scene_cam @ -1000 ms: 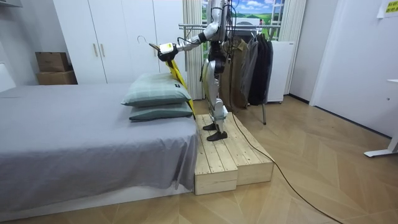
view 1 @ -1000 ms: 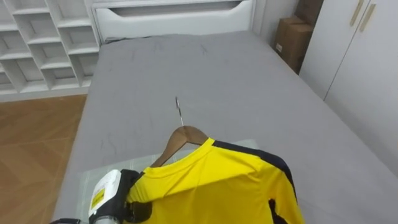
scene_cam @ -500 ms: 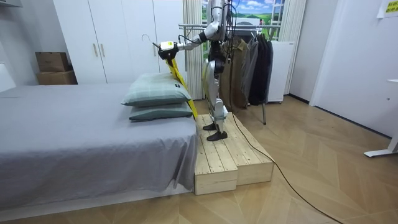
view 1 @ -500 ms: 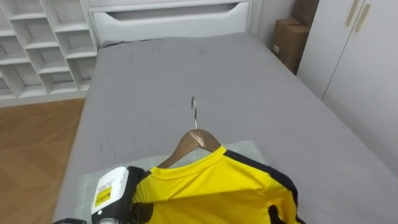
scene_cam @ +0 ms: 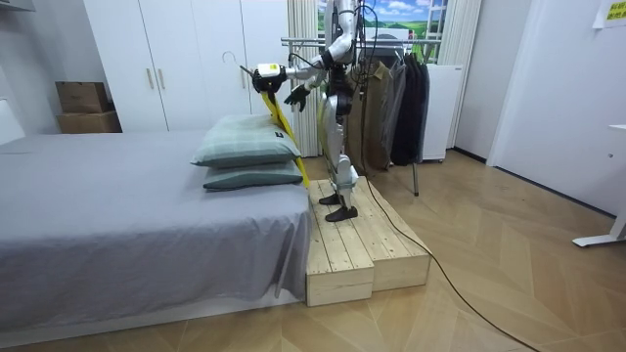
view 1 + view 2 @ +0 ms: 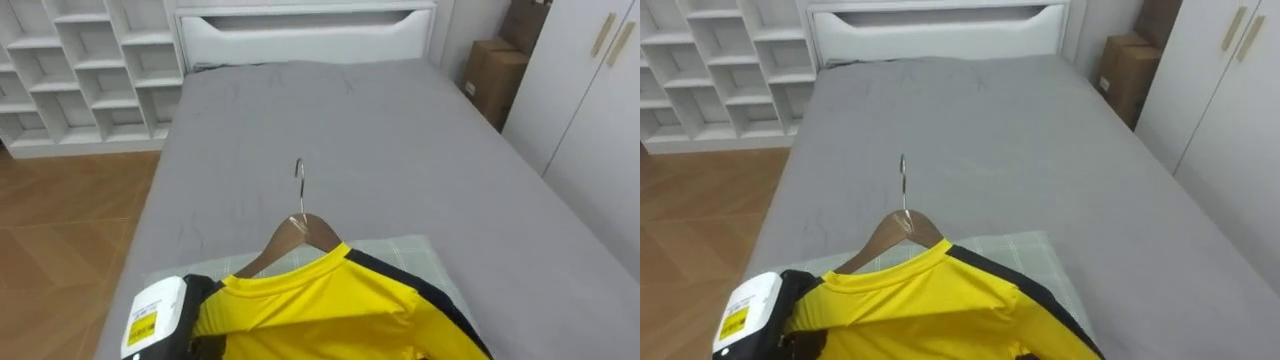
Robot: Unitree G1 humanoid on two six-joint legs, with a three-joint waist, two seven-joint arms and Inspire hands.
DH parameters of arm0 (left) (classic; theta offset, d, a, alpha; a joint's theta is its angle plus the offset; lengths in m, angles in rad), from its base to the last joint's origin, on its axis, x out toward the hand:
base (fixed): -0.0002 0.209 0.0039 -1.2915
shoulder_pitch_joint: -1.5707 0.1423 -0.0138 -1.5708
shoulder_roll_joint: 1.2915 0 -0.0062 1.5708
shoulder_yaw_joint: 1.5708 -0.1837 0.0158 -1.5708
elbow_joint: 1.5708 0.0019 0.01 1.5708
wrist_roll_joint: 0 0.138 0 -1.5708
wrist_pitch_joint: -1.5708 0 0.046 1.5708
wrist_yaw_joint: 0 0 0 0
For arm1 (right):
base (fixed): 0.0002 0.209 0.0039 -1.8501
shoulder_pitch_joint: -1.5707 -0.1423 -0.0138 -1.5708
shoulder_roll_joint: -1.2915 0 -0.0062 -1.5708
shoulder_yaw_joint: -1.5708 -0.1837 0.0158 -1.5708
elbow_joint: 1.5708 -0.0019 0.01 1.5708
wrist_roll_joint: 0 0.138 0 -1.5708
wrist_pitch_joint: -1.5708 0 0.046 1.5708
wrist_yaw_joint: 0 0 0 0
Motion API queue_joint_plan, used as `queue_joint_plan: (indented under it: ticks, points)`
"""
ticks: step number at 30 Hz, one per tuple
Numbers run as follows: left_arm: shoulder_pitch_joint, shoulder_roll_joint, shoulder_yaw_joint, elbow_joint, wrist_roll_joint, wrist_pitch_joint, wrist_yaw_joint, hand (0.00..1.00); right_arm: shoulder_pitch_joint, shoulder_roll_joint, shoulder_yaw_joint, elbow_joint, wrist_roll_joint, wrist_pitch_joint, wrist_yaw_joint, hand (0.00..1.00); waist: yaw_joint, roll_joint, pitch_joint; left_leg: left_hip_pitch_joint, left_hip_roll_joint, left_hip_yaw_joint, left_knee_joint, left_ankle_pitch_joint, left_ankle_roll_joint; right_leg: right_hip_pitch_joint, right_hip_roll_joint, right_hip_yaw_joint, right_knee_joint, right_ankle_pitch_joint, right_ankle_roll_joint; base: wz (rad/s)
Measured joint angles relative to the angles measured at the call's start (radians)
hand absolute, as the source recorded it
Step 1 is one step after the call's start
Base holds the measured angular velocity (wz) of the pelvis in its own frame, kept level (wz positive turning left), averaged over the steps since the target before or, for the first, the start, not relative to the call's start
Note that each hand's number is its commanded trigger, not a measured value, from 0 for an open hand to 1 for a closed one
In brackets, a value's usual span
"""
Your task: Hang clothes
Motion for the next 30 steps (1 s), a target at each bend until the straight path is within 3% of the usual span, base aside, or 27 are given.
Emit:
queue_joint_plan:
  ticks: [1, 10, 16, 20, 26, 30]
  points:
    - [0.001, 0.000, -0.001, 0.001, 0.000, -0.003, 0.000, 1.00, 0.000, 0.000, 0.004, -0.034, -0.039, -0.002, -0.022, 0.00, 0.007, -0.005, 0.0029, 0.007, 0.000, 0.000, 0.000, 0.000, 0.000, 0.003, 0.001, 0.004, -0.001, 0.000, 0.000, -0.08]
    - [0.021, -0.003, 0.000, 0.000, 0.003, 0.008, -0.001, 1.00, 0.011, 0.000, 0.011, -0.335, -0.291, -0.005, -0.125, 0.00, 0.031, -0.020, -0.0037, 0.002, -0.001, -0.002, -0.005, 0.000, 0.000, -0.003, 0.000, 0.001, 0.001, -0.001, 0.001, 0.00]
    - [0.021, -0.024, 0.000, -0.004, 0.011, 0.018, -0.001, 1.00, 0.032, 0.000, 0.058, -0.473, -0.443, -0.007, -0.142, 0.00, 0.036, -0.008, -0.0119, 0.000, 0.002, -0.004, -0.002, 0.000, -0.001, -0.003, 0.002, 0.000, 0.007, 0.001, -0.002, 0.01]
    - [0.021, -0.028, 0.001, -0.006, 0.011, 0.017, -0.006, 1.00, 0.049, 0.000, 0.079, -0.523, -0.467, -0.014, -0.142, 0.00, 0.040, -0.002, -0.0142, 0.008, 0.004, -0.003, 0.000, 0.000, -0.001, -0.001, -0.001, 0.002, 0.022, 0.001, -0.002, 0.00]
    - [0.020, -0.028, 0.001, -0.020, 0.009, 0.014, -0.023, 1.00, 0.049, 0.000, 0.081, -0.587, -0.467, -0.037, -0.143, 0.00, 0.039, -0.004, -0.0129, 0.008, 0.004, -0.003, -0.002, 0.000, -0.001, -0.002, 0.000, 0.005, 0.021, 0.001, -0.002, -0.01]
    - [0.021, -0.028, 0.001, -0.022, 0.009, 0.008, -0.027, 1.00, 0.049, 0.000, 0.108, -0.613, -0.467, -0.042, -0.142, 0.00, 0.040, -0.009, -0.0034, 0.005, 0.004, -0.004, -0.004, 0.000, -0.001, -0.004, 0.001, 0.000, 0.019, 0.001, -0.002, 0.00]
